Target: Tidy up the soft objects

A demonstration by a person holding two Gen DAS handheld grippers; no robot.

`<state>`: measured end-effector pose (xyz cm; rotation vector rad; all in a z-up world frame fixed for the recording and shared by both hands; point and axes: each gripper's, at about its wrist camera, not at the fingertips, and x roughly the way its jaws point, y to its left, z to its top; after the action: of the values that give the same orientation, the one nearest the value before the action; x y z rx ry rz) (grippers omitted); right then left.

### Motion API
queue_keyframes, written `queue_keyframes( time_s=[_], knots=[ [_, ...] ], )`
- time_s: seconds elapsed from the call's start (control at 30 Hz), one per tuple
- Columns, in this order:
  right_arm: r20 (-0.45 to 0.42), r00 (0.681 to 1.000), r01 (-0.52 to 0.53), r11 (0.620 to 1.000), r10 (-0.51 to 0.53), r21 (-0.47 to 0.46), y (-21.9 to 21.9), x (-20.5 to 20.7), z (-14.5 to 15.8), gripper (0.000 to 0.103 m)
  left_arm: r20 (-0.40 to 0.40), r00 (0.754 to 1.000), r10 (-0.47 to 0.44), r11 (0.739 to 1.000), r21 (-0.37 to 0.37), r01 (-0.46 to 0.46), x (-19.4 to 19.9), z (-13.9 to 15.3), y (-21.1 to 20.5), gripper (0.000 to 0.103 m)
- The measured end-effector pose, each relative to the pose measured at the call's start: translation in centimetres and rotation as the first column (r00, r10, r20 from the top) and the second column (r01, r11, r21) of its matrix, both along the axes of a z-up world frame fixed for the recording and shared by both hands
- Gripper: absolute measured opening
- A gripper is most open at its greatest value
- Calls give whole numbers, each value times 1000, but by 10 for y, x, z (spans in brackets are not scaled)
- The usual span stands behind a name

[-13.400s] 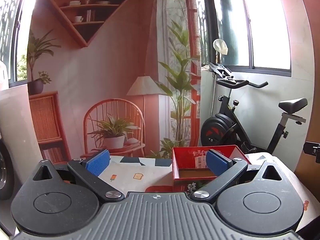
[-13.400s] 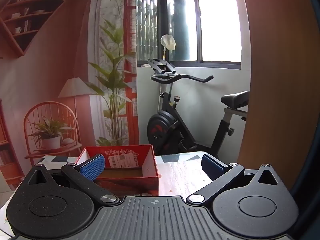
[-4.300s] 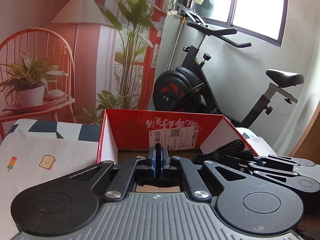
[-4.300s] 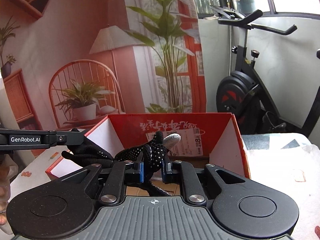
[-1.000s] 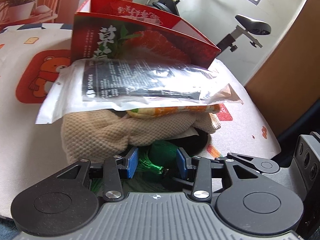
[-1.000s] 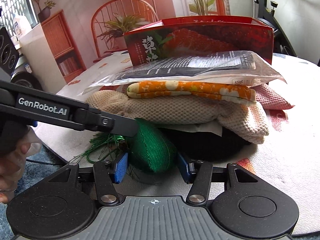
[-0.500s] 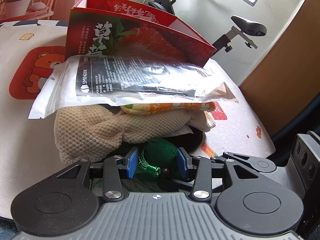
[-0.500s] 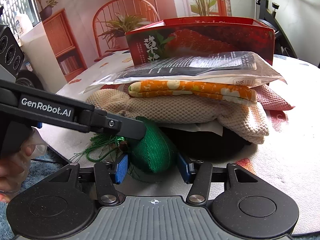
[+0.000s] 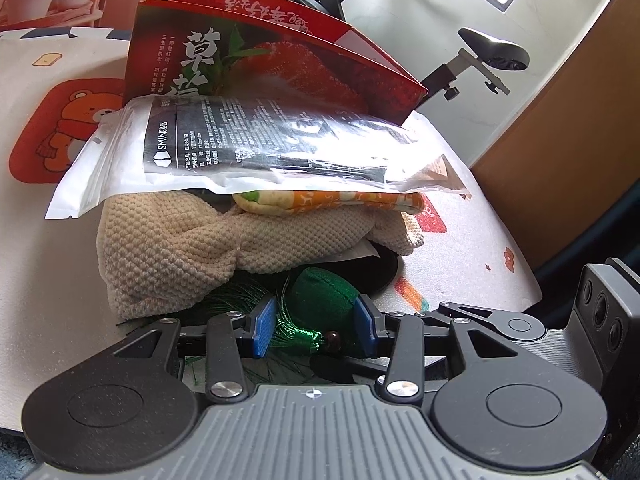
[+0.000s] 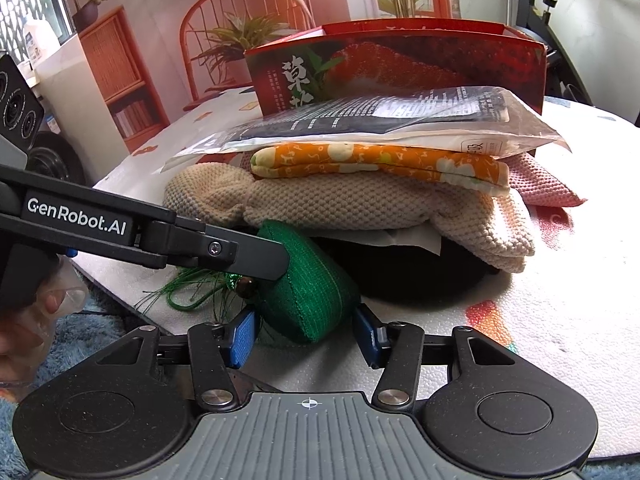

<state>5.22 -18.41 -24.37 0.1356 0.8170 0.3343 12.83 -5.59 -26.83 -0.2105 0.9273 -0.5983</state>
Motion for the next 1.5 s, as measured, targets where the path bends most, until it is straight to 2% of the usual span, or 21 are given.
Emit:
queue_keyframes(
  time_s=[0.13, 0.23, 0.37, 0.57, 0.7, 1.13, 1.5],
  knots=[
    [20, 1000, 2, 1000, -2, 4, -1, -3, 2, 45, 0, 1000, -20, 1000, -21, 20, -2, 0, -2, 45],
    [55, 998, 1, 1000, 0, -16, 1, -8, 8, 45, 32, 999, -33, 999, -21, 33, -5, 6, -2, 45],
    [105, 994, 5, 1000, -2, -30, 0, -14, 18, 45, 61, 997, -36, 998, -56, 40, -8, 15, 1, 45],
    [183, 983, 15, 1000, -12, -13, -6, -19, 42, 45, 153, 986, -58, 994, -78, 71, -12, 45, 2, 45],
    [234, 972, 19, 1000, -17, -6, -11, -14, 66, 45, 242, 967, -77, 994, -55, 93, -13, 71, -4, 45],
    [418, 909, 14, 998, 10, -54, -23, 32, 155, 47, 388, 922, -9, 991, -122, 61, 19, 153, -16, 47],
    [524, 851, 23, 992, 44, -120, -31, 90, 208, 49, 482, 876, 24, 991, -124, 41, 59, 197, -35, 50]
  ],
)
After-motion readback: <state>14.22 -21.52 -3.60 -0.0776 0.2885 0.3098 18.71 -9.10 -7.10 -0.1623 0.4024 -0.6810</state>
